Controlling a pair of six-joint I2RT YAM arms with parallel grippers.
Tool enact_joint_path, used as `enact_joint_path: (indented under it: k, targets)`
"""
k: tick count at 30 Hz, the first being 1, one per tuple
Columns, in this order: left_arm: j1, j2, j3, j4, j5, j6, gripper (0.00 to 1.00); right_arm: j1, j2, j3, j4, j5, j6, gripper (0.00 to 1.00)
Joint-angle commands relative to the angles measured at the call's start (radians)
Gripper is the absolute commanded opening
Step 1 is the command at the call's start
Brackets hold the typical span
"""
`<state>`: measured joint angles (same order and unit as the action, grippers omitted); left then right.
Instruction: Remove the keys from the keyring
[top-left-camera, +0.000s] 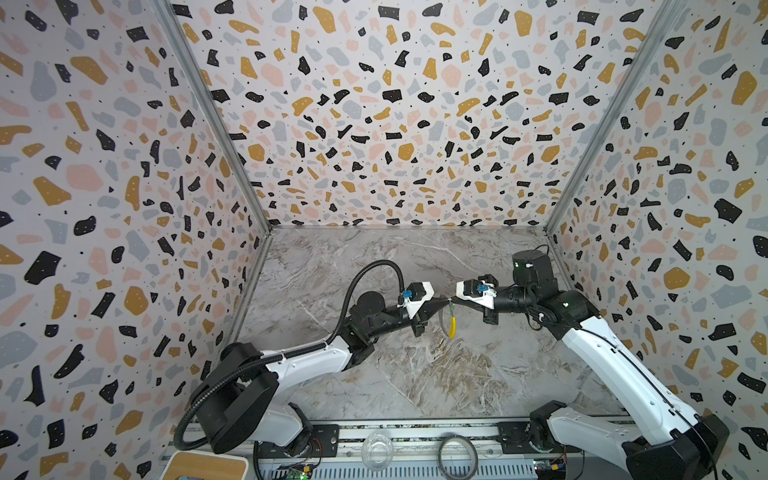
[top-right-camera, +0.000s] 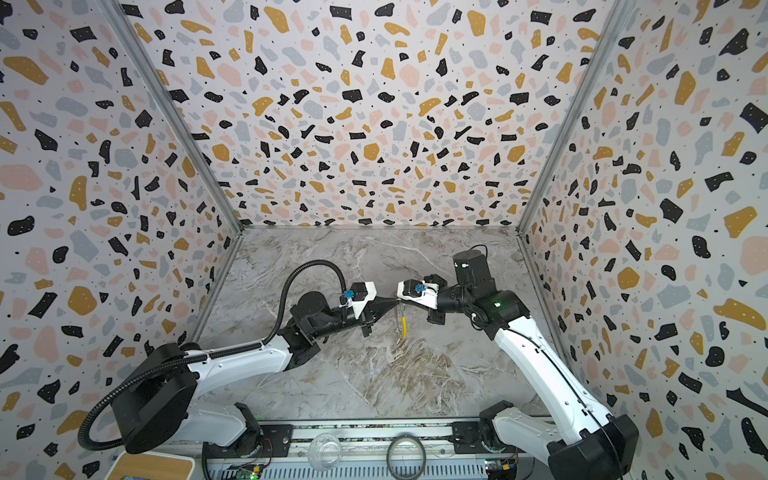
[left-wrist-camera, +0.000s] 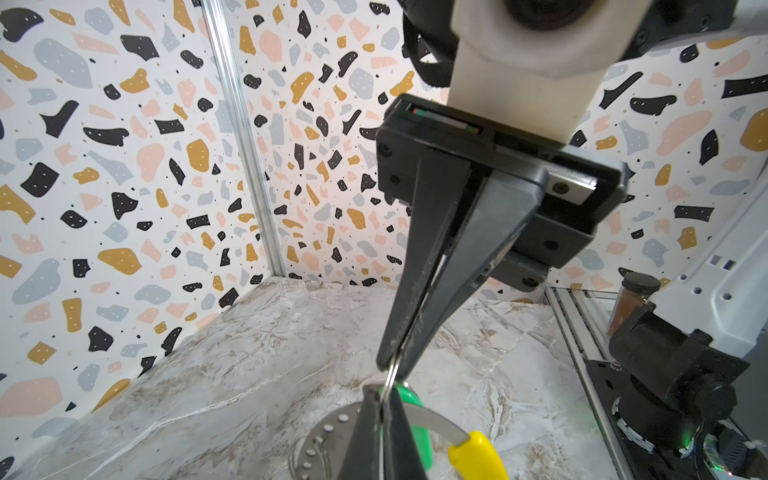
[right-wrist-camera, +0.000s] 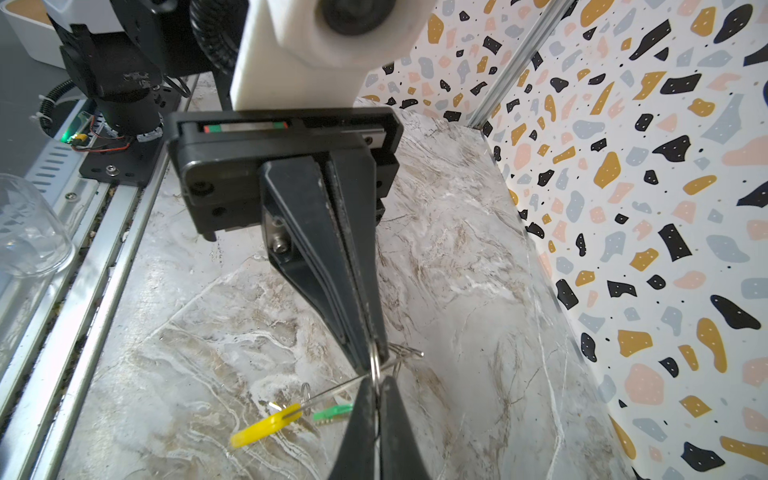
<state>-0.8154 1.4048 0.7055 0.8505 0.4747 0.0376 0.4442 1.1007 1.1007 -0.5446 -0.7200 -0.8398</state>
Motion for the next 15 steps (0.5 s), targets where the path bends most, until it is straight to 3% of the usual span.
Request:
enact_joint_path:
  k: [1, 5, 15]
  targets:
    - [-0.004, -0.036, 0.089, -0.169, -0.04, 0.124, 0.23, 0.003, 0.009, 0.044, -0.047, 0.02, -0.004, 0.0]
    - [-0.014, -0.083, 0.134, -0.345, -0.126, 0.263, 0.3, 0.003, 0.024, 0.064, -0.084, 0.041, 0.012, 0.0]
    - [-0.091, -0.091, 0.227, -0.575, -0.263, 0.51, 0.31, 0.004, 0.062, 0.101, -0.129, 0.036, 0.026, 0.0]
